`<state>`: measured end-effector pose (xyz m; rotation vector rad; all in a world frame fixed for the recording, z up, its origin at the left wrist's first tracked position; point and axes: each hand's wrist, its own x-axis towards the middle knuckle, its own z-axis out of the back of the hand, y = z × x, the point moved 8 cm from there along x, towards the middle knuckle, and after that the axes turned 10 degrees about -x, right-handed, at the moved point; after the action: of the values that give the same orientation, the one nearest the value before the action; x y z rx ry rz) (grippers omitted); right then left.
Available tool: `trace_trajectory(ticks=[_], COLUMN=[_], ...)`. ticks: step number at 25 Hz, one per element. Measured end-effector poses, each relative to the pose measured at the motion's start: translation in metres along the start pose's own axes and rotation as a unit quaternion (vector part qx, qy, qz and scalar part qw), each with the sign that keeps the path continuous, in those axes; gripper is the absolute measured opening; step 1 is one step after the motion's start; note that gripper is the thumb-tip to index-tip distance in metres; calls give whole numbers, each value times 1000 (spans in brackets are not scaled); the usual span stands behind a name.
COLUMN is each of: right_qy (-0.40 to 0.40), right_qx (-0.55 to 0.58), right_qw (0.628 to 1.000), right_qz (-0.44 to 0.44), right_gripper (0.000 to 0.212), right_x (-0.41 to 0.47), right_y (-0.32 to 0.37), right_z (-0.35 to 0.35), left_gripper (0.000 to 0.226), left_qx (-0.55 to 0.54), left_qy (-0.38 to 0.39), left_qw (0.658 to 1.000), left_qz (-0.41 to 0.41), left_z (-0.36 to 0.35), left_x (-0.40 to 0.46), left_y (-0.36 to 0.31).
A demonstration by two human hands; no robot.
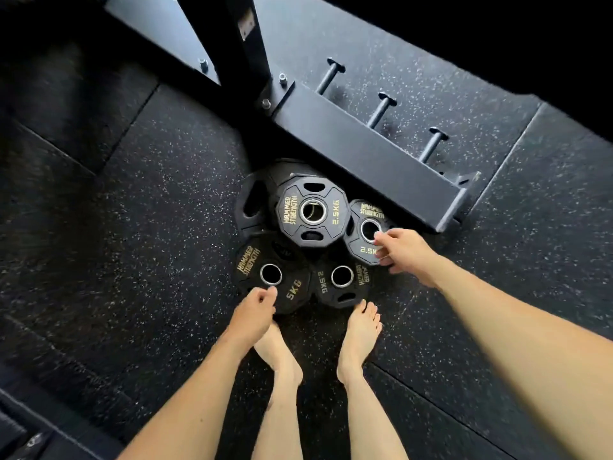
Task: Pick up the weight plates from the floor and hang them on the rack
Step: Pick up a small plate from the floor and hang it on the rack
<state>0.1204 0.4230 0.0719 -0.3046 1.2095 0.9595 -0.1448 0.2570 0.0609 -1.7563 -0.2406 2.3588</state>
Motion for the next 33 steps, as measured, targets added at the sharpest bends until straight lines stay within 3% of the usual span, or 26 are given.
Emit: trace_trajectory(ticks=[5,8,11,16,21,22,25,28,33], right_qy=[-77,-96,-80,-55,9,22,64,117,90], right_qx=[-103,-164,-184,-160,-45,-27,63,154,231], right_qw=[989,979,978,985,999,999,996,981,967], right_qz=[77,78,58,34,20,13,6,4,54], right_gripper=[37,54,63,74,108,106,61,53,37], right_x=[144,199,229,246,221,203,141,69,-91], right_y=[42,58,65,64,39,36,30,39,90], right_z=[-26,-44,-60,-69,-58,-55,-51,-46,-6], left_gripper=[24,43,52,67,34,32,35,33,31], left_qx=[-236,-340,-432,-416,-381,-373,-366,-413,-467], left_qy=[37,60,17,-71,-43,-42,-46,-62,-69], left_qw=[969,935,896,903,922,926,929,909,881], left_qz=[54,77,100,82,47,41,12,1,-40], left_z=[-64,-97,-108,-104,-83,-74,-43,-10,49], left_x=[105,148,171,173,150,141,105,57,-86], left_y=[-20,-25,-25,-42,-43,-43,-51,-62,-95])
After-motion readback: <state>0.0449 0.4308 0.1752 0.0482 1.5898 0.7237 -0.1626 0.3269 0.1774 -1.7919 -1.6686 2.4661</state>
